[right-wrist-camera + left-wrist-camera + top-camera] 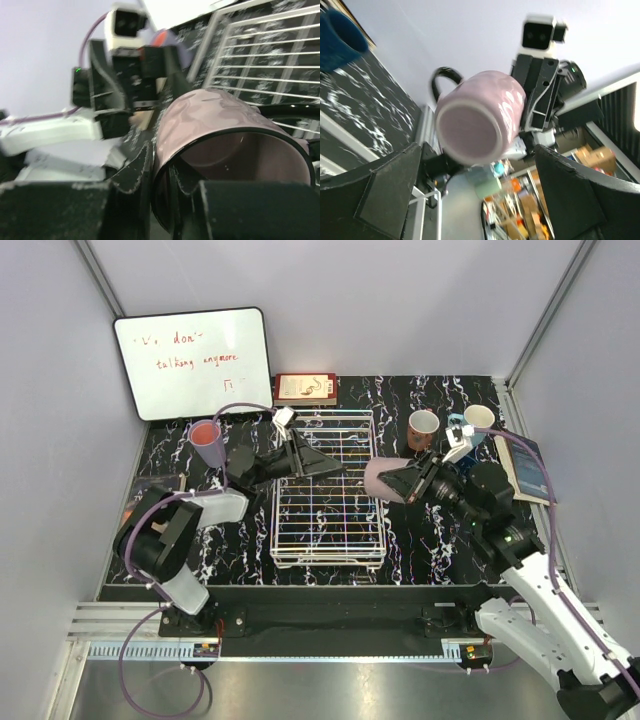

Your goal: Unload the cups from the dish rack

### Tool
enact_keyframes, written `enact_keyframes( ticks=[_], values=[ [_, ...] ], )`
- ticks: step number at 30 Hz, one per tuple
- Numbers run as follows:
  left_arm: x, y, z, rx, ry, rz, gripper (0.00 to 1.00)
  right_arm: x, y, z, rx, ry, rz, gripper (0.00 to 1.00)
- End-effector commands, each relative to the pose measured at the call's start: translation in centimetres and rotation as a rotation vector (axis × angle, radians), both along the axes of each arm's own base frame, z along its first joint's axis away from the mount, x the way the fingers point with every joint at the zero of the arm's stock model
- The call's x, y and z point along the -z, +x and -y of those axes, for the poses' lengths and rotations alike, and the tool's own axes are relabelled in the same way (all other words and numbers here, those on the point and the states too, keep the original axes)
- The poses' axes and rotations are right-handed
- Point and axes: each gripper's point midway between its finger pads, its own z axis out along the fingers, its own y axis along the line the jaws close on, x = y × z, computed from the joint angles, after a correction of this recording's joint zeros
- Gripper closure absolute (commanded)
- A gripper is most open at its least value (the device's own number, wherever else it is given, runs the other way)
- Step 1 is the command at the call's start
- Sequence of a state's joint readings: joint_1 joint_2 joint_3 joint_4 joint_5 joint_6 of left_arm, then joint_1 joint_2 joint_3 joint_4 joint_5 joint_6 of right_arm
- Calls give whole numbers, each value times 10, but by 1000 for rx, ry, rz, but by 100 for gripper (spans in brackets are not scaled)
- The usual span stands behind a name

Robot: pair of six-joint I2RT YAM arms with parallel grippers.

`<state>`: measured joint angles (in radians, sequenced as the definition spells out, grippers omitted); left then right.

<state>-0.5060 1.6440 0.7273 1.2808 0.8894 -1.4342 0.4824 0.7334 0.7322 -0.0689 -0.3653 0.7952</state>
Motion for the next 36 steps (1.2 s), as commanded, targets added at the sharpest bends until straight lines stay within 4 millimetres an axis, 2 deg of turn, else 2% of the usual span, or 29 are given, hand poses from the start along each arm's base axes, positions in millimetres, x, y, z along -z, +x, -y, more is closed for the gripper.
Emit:
enact_keyframes(
  ticks=[1, 2, 3, 4, 5, 6, 7, 8, 9, 10, 11, 12, 13, 15, 17, 18, 19, 20, 22, 24, 25, 30, 36],
  values=[
    [-25, 1, -18, -84, -57, 117, 1, -18, 31, 61, 355, -220, 63, 100],
    [-23, 1, -19, -90, -46, 118, 1, 1, 34, 75, 409, -315, 10, 100],
    [-14, 3, -18, -100, -11, 120, 1, 8, 42, 85, 467, -373, -23, 100],
    [-18, 0, -19, -108, 0, 138, 1, 19, 51, 108, 587, -449, -57, 100],
    [-2, 4, -18, -118, 69, 69, 1, 30, 51, 118, 621, -513, -96, 100],
    [7, 10, -18, -161, 127, 109, 1, 45, 56, 122, 643, -574, -138, 100],
    [5, 11, -20, -192, 176, 127, 1, 51, 60, 133, 705, -616, -161, 100],
    [29, 10, -19, -197, 321, 17, 1, 60, 60, 138, 721, -654, -187, 100],
    [40, 26, -25, -308, 434, 93, 1, 72, 65, 138, 727, -694, -218, 100],
    [34, 25, -31, -357, 495, 123, 1, 79, 68, 140, 745, -715, -239, 100],
    [40, 14, -30, -354, 587, 111, 1, 85, 70, 140, 744, -731, -256, 100],
    [34, 21, -40, -451, 640, 165, 1, 96, 75, 139, 745, -762, -284, 100],
    [36, 17, -42, -471, 678, 166, 1, 99, 78, 138, 748, -769, -298, 100],
    [38, 18, -60, -548, 758, 146, 1, 111, 87, 133, 738, -804, -329, 100],
    [48, 18, -80, -618, 848, 109, 1, 114, 94, 131, 736, -831, -338, 100],
    [45, 15, -86, -636, 855, 109, 1, 121, 99, 129, 729, -856, -354, 100],
    [53, 11, -91, -637, 882, 97, 1, 119, 103, 126, 721, -859, -348, 100],
    [49, 8, -96, -655, 875, 107, 1, 121, 106, 124, 716, -860, -349, 100],
    [59, 1, -101, -652, 891, 99, 1, 117, 113, 118, 708, -843, -327, 100],
    [58, -3, -106, -668, 886, 101, 1, 122, 119, 118, 708, -868, -327, 100],
    [66, -6, -110, -673, 908, 89, 1, 120, 123, 116, 709, -872, -326, 100],
    [76, -14, -115, -678, 925, 53, 1, 143, 139, 106, 690, -909, -379, 100],
    [84, -20, -117, -679, 935, 25, 1, 163, 160, 83, 645, -889, -434, 100]
  ],
)
